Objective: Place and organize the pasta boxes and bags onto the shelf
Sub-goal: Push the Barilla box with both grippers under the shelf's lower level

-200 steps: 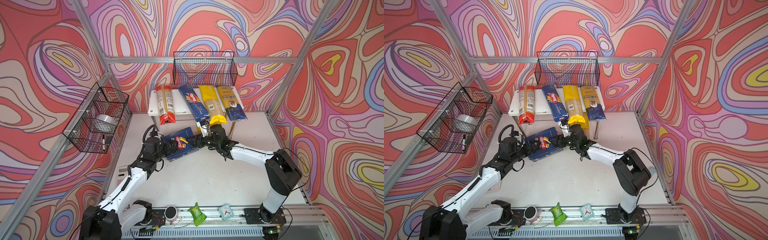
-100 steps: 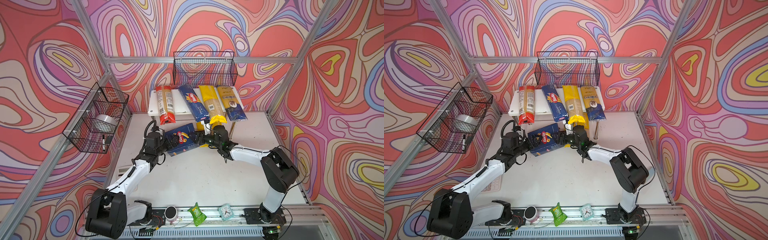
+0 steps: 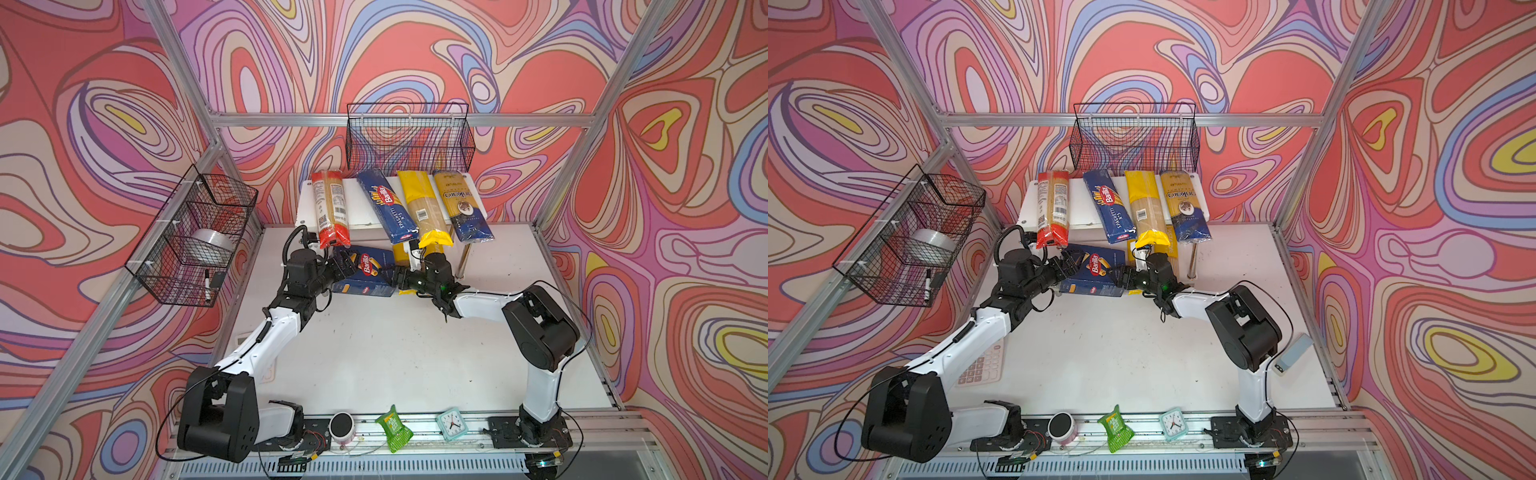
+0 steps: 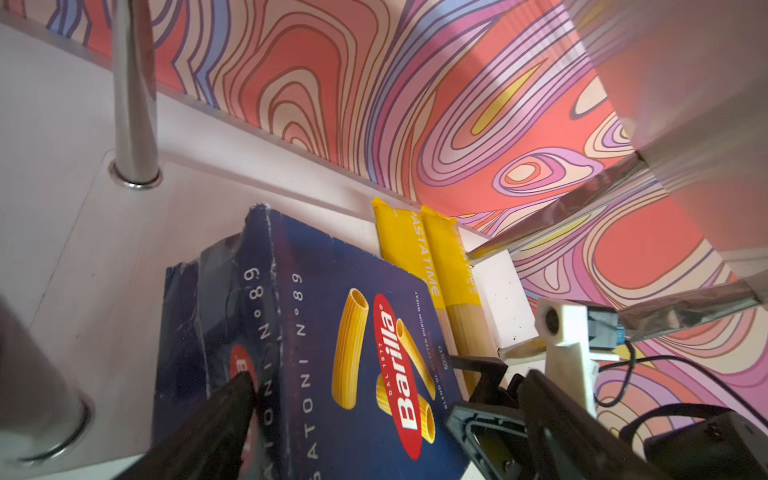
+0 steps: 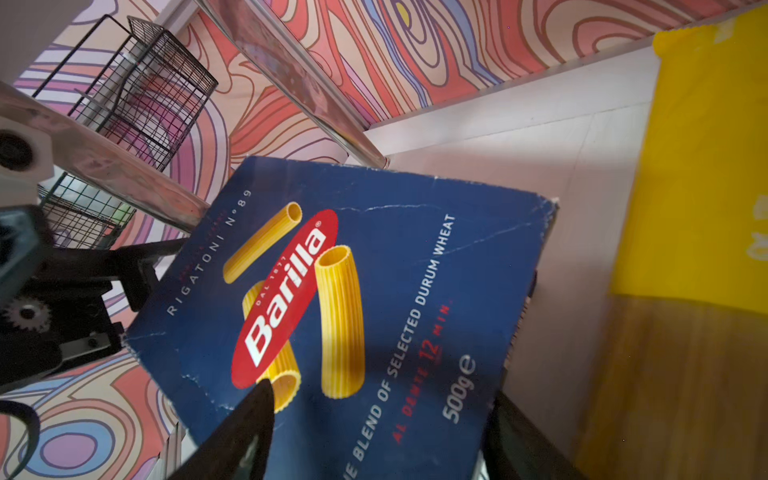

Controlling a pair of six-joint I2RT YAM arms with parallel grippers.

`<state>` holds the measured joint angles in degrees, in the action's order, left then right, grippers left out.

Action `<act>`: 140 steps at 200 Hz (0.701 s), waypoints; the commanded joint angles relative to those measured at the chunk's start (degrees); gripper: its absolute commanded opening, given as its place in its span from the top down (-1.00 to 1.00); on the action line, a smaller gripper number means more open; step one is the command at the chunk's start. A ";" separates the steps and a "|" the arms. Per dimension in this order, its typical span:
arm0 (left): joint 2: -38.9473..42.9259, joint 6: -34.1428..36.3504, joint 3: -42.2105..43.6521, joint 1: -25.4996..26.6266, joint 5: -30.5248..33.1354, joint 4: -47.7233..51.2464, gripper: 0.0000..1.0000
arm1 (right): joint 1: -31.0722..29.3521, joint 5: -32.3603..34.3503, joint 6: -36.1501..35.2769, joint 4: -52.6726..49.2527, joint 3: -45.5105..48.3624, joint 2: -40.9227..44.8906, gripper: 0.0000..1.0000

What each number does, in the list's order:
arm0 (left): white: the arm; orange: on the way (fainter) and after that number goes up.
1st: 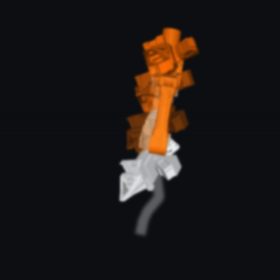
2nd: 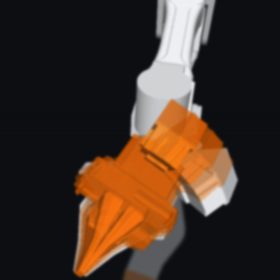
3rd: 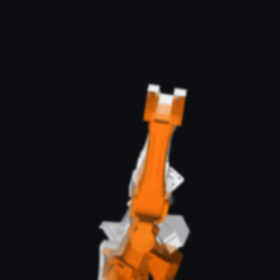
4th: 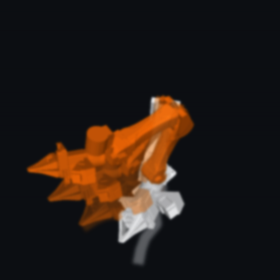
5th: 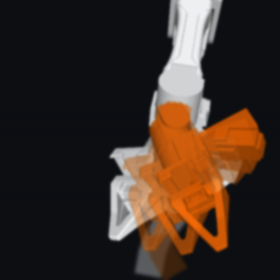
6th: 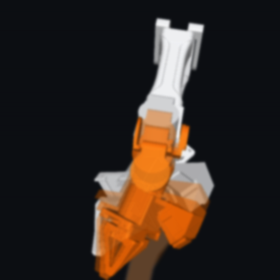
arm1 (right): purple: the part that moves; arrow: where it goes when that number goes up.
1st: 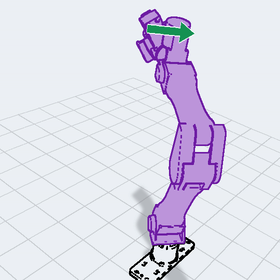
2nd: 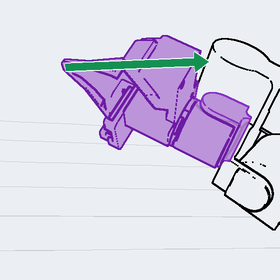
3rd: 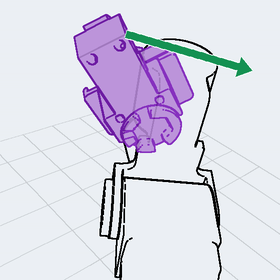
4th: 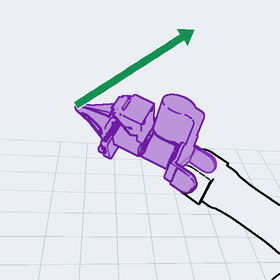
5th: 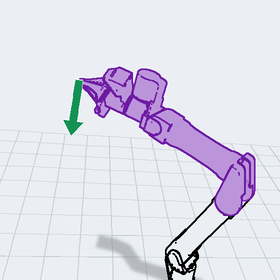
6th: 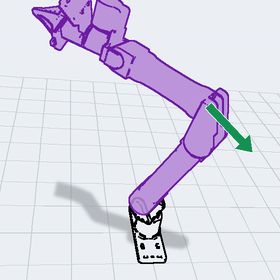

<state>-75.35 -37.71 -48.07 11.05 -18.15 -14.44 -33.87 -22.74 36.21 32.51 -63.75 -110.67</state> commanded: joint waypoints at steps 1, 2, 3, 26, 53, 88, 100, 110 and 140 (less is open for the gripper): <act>-2.28 -1.67 -2.64 0.82 -9.94 -6.78 -1.00 | -2.72 -9.96 0.29 8.53 -4.69 -0.30 -0.54; -2.36 -1.71 -2.64 0.82 -9.96 -6.76 -1.00 | -2.71 -10.00 0.28 8.49 -4.75 -0.32 -0.54; -2.39 -1.68 -2.64 0.77 -9.96 -6.75 -1.00 | -2.74 -10.02 0.32 8.42 -4.78 -0.28 -0.54; -3.04 -1.21 -2.93 0.29 -9.58 -5.07 -1.00 | -2.44 -9.88 0.20 8.17 -5.75 -0.98 -0.54; -2.23 1.64 -4.65 0.20 -6.55 2.52 -1.00 | -2.24 -9.72 -0.09 7.48 -6.75 -1.30 -0.54; 1.12 6.55 -4.94 0.20 -0.69 11.86 -1.00 | -2.08 -9.21 -0.61 6.30 -7.71 -1.08 -0.54; 2.46 6.80 -3.23 0.00 0.61 11.82 -1.00 | -2.09 -9.25 -0.61 6.22 -7.73 -0.95 -0.54; 3.22 6.59 -1.38 -0.21 0.63 10.31 -1.00 | -2.08 -9.27 -0.65 6.26 -7.75 -1.03 -0.54; 1.92 5.28 0.59 -1.73 -2.21 5.74 -1.00 | -2.08 -9.32 -0.65 6.08 -7.96 -1.25 -0.54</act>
<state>-73.28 -31.94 -48.25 9.45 -14.15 -3.51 -33.56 -26.41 36.49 31.44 -68.53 -112.73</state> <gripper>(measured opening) 0.999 0.770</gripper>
